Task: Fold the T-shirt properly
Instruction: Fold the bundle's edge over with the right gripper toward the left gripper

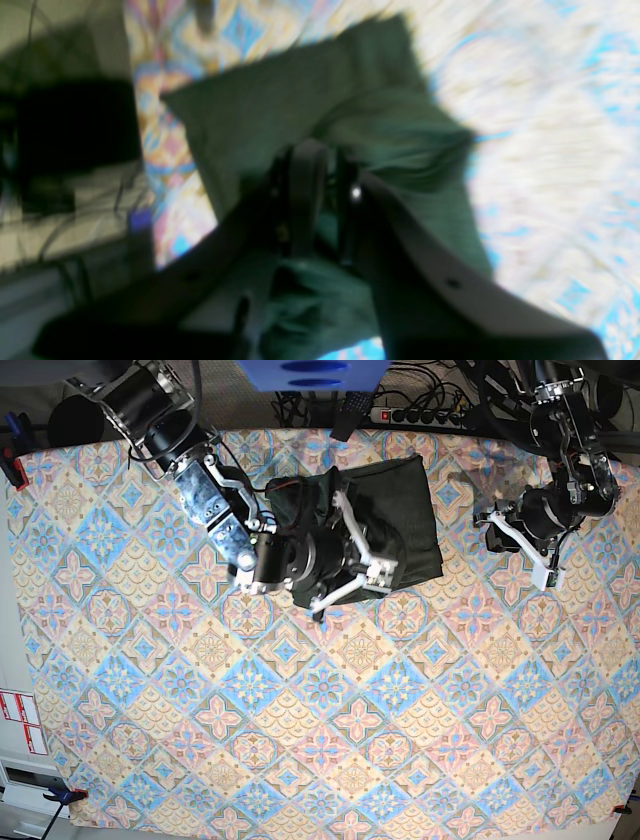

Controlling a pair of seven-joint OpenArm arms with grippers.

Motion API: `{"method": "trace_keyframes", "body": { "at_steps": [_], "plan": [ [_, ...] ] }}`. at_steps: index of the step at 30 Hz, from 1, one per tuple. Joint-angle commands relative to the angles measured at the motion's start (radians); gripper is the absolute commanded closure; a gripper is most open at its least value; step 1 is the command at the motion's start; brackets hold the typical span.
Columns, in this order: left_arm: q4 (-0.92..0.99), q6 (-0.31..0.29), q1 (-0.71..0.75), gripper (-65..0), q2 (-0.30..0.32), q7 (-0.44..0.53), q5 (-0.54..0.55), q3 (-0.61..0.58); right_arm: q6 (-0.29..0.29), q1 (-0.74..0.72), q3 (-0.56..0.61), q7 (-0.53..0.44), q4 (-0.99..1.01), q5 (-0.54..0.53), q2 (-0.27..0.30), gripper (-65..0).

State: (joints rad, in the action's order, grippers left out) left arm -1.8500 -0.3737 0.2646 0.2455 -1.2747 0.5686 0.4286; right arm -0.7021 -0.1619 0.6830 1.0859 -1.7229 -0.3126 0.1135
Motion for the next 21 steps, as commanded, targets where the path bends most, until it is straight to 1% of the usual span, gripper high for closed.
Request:
{"method": "trace_keyframes", "body": {
  "at_steps": [1,3,7,10,13,16,21],
  "plan": [
    [-0.017,-0.003,-0.004,-14.6,0.008,0.010,0.008,0.005,0.004,-0.018,-0.039,-0.010,-0.018,-0.001,-0.004,-7.6],
    [-0.017,-0.003,-0.004,-14.6,0.008,0.010,0.008,0.005,0.004,-0.018,-0.087,-0.017,-0.012,-0.001,0.001,-7.6],
    [-0.015,-0.003,-0.004,-14.6,0.007,0.010,0.009,0.005,0.004,-0.018,-0.177,-0.049,0.022,-0.001,0.042,-7.5],
    [-0.015,-0.003,-0.006,-14.6,0.007,0.010,0.011,0.005,0.004,-0.018,-0.182,-0.051,0.079,-0.001,0.065,-7.5],
    [-0.015,-0.003,-0.006,-14.6,0.007,0.010,0.009,0.005,0.004,-0.017,-0.179,-0.051,0.119,-0.001,0.070,-7.7],
    [-0.015,-0.003,-0.006,-14.6,0.007,0.010,0.009,0.005,0.004,-0.015,-0.134,-0.051,0.133,-0.001,0.070,-7.8],
    [-0.015,-0.003,-0.021,-14.6,0.008,0.010,0.008,0.005,0.004,-0.018,0.034,-0.051,0.131,-0.001,0.068,-7.8]
  ]
}}
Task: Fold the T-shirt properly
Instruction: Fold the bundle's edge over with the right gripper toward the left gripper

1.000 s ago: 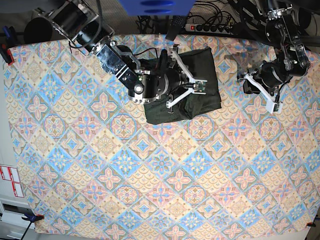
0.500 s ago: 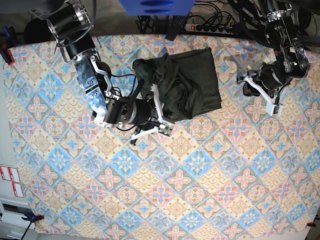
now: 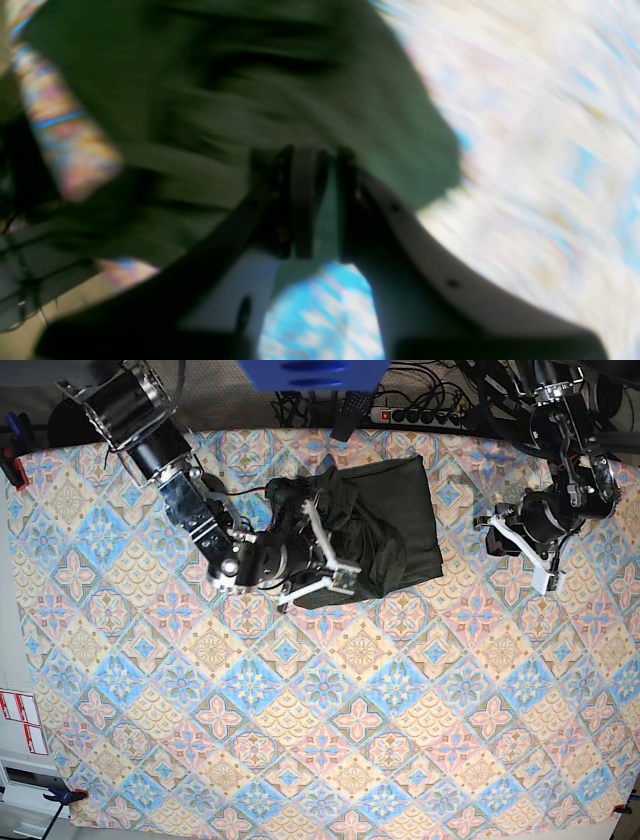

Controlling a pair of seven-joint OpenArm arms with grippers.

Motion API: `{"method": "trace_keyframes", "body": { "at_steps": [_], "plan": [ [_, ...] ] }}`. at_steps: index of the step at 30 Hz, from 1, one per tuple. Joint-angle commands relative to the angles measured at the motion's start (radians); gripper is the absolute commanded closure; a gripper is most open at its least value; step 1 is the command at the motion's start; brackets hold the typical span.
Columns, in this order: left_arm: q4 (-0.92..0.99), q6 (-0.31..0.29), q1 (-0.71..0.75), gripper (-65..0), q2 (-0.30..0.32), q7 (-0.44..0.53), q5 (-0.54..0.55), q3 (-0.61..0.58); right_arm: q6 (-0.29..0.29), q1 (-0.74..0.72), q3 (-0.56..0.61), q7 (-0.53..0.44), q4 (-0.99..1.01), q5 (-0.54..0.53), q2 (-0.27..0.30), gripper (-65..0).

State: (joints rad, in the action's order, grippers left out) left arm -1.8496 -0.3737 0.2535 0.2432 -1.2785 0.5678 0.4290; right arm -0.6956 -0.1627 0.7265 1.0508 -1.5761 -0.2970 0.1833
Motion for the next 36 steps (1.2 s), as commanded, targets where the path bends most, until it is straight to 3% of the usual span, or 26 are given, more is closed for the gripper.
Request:
{"method": "trace_keyframes", "body": {
  "at_steps": [1,6,10,13,16,19,25,31,36],
  "plan": [
    [-0.015,-0.003,-0.013,-14.6,0.011,0.013,0.008,0.004,-0.003,-0.021,0.032,-0.016,-0.017,-0.017,-0.003,-7.8],
    [-0.015,-0.003,-0.015,-14.6,0.012,0.013,0.008,0.004,-0.003,-0.067,0.215,-0.016,-0.025,-0.017,-0.008,-7.9],
    [-0.015,-0.003,-0.015,-14.6,0.012,0.013,0.008,0.004,-0.003,-0.136,0.356,-0.016,-0.025,-0.017,-0.077,-7.9],
    [-0.015,-0.003,-0.015,-14.6,0.012,0.013,0.014,0.004,-0.003,-0.171,0.390,-0.016,-0.025,-0.017,-0.083,-7.9],
    [-0.018,-0.003,-0.015,-14.6,0.014,0.013,0.016,0.004,-0.003,-0.169,0.338,-0.016,-0.040,-0.017,-0.080,-7.6],
    [-0.020,-0.003,-0.015,-14.6,0.015,0.013,0.018,0.004,-0.003,-0.165,0.210,-0.017,-0.106,-0.017,-0.077,-7.6],
    [-0.020,-0.003,-0.010,-14.6,0.017,0.013,0.018,0.004,-0.003,-0.130,0.002,-0.053,-0.063,-0.017,-0.008,-7.6],
    [-0.020,-0.003,-0.010,-14.6,0.017,0.013,0.018,0.004,-0.003,-0.127,-0.014,-0.063,0.061,-0.015,-0.005,-7.6],
    [-0.020,-0.003,-0.010,-14.6,0.017,0.013,0.018,0.004,-0.003,-0.125,-0.011,-0.131,0.170,-0.015,-0.006,-7.7]
  ]
}}
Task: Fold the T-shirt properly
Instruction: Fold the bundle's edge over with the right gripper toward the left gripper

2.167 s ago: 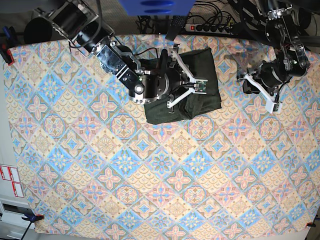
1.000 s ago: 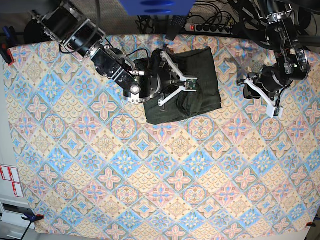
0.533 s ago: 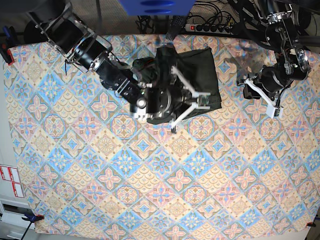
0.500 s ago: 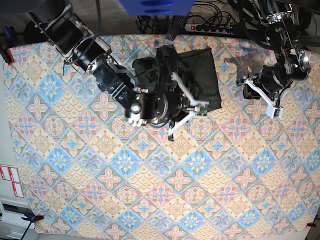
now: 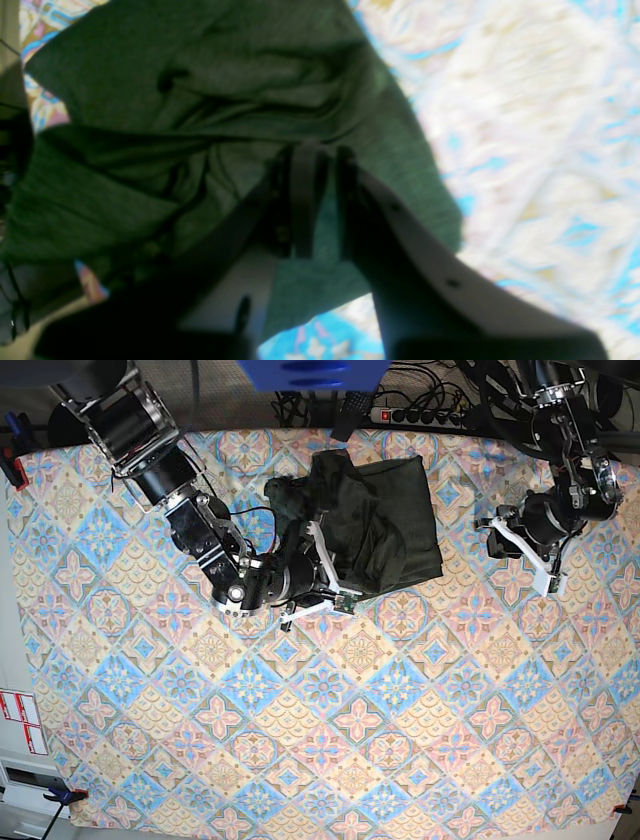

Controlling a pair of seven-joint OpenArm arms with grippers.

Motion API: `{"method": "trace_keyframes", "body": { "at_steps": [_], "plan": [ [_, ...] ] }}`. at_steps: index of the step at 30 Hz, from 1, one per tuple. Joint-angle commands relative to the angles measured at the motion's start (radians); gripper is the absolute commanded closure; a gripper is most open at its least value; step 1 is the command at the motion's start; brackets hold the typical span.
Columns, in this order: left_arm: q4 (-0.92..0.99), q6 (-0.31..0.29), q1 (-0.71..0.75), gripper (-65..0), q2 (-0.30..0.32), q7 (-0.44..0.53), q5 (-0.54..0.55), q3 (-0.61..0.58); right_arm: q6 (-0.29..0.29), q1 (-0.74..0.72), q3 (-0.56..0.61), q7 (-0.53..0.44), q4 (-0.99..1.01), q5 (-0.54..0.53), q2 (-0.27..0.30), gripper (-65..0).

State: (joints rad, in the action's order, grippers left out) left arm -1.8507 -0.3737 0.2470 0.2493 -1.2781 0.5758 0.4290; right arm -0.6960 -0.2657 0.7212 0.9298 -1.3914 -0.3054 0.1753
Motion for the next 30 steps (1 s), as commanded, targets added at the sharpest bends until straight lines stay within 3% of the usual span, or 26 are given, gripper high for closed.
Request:
{"method": "trace_keyframes", "body": {
  "at_steps": [1,11,20,26,30],
  "plan": [
    [-0.019,-0.003,-0.004,-14.6,0.011,0.012,0.010,0.004,-0.002,-0.022,-0.005,-0.024,0.011,-0.007,0.000,-7.7],
    [-0.019,-0.005,-0.002,-14.6,0.026,0.012,0.013,0.006,-0.002,-0.025,0.004,-0.059,0.148,-0.007,-0.121,-7.8],
    [-0.019,-0.005,-0.002,-14.6,0.032,0.007,0.102,0.006,-0.002,-0.079,0.094,-0.062,0.194,-0.007,-0.236,-7.9],
    [-0.019,-0.005,0.012,-14.6,0.034,0.007,0.128,0.004,-0.002,-0.099,0.097,-0.163,0.306,-0.007,-0.240,-7.9],
    [-0.020,-0.005,0.031,-14.6,0.066,0.007,0.186,-0.006,-0.002,-0.099,0.091,-0.170,0.286,-0.007,-0.257,-7.6]
  ]
}}
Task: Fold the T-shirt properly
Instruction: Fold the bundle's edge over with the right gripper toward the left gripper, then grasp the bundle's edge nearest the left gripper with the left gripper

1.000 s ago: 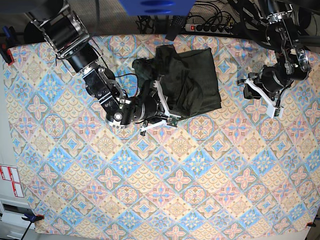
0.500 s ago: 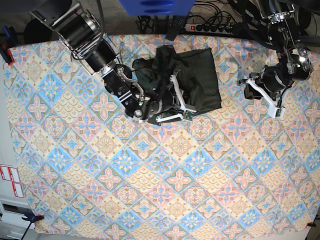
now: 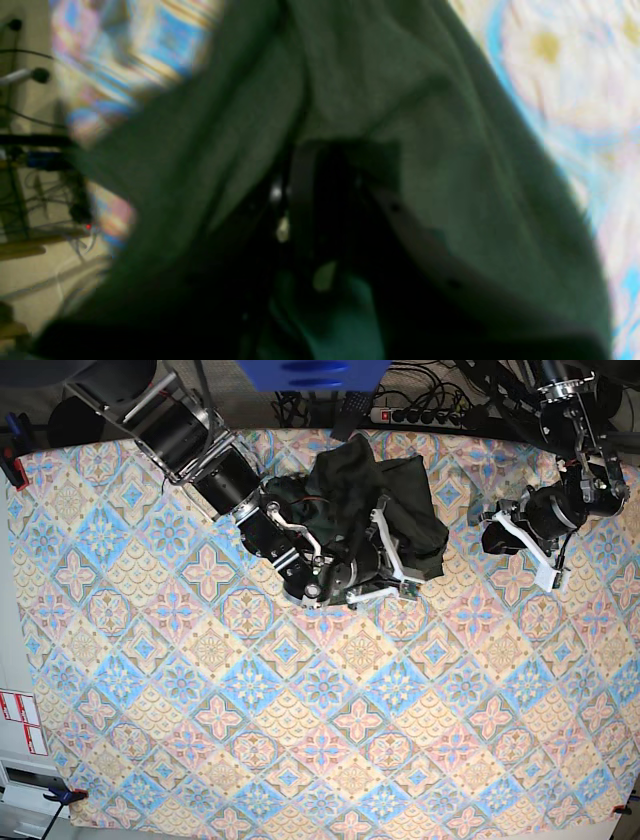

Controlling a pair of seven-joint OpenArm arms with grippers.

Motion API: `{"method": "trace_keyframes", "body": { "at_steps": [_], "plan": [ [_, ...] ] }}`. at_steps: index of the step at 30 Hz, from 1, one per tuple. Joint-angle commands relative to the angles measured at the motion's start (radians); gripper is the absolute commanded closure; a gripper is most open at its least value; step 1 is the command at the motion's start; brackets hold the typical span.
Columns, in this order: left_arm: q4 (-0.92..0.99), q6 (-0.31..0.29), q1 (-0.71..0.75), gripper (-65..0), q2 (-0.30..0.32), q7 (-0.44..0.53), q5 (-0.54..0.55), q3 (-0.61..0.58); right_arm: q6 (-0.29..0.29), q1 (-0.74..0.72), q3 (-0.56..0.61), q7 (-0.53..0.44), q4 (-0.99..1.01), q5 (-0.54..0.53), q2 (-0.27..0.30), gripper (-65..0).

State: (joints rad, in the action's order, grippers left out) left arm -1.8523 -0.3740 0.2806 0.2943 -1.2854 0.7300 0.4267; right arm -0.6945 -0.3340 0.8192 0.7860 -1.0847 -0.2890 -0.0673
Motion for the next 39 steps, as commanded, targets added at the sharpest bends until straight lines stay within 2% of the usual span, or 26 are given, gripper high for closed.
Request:
{"method": "trace_keyframes", "body": {
  "at_steps": [1,3,4,7,11,14,20,24,31,37,39],
  "plan": [
    [-0.019,-0.004,0.006,-14.6,0.036,0.014,0.056,-0.025,-0.004,-0.029,-0.010,-0.024,-0.045,-0.023,-0.015,-7.6],
    [-0.051,-0.004,0.012,-14.6,0.069,0.014,0.093,-0.090,-0.004,-0.029,-0.018,-0.024,-0.110,-0.025,-0.009,-7.5],
    [-0.079,-0.004,0.022,-14.6,0.075,0.014,0.104,-0.124,-0.004,-0.027,-0.037,-0.021,-0.145,-0.025,0.014,-7.5],
    [-0.174,-0.004,0.053,-14.6,0.076,0.014,0.112,-0.203,-0.004,-0.023,-0.126,0.031,-0.262,-0.025,0.110,-7.5],
    [-0.180,-0.004,0.050,-14.6,0.076,0.014,0.110,-0.292,-0.004,0.045,-0.228,0.076,-0.383,-0.026,0.134,-7.5],
    [-0.180,-0.004,0.045,-14.4,0.076,0.016,0.118,-0.381,-0.004,0.098,-0.323,0.111,-0.466,-0.026,0.199,-7.5],
    [-0.175,0.007,0.009,-14.2,0.070,0.020,0.086,-0.524,-0.004,0.155,-0.364,0.120,-0.490,-0.025,0.286,-7.5],
    [-0.174,0.008,-0.014,-14.2,0.039,0.020,-0.043,-0.589,-0.004,0.184,-0.367,0.117,-0.487,-0.025,0.309,-7.5],
    [-0.089,0.005,-0.021,-14.4,0.036,0.020,-0.335,-0.641,-0.004,0.212,-0.361,0.115,-0.486,-0.025,0.312,-7.5],
    [-0.062,0.003,-0.022,-14.6,0.052,0.020,-0.476,-0.638,-0.004,0.212,-0.361,0.117,-0.487,-0.025,0.312,-7.5],
    [-0.068,0.002,-0.022,-14.6,0.056,0.020,-0.482,-0.633,-0.004,0.212,-0.361,0.117,-0.489,-0.025,0.312,-7.5]
  ]
}}
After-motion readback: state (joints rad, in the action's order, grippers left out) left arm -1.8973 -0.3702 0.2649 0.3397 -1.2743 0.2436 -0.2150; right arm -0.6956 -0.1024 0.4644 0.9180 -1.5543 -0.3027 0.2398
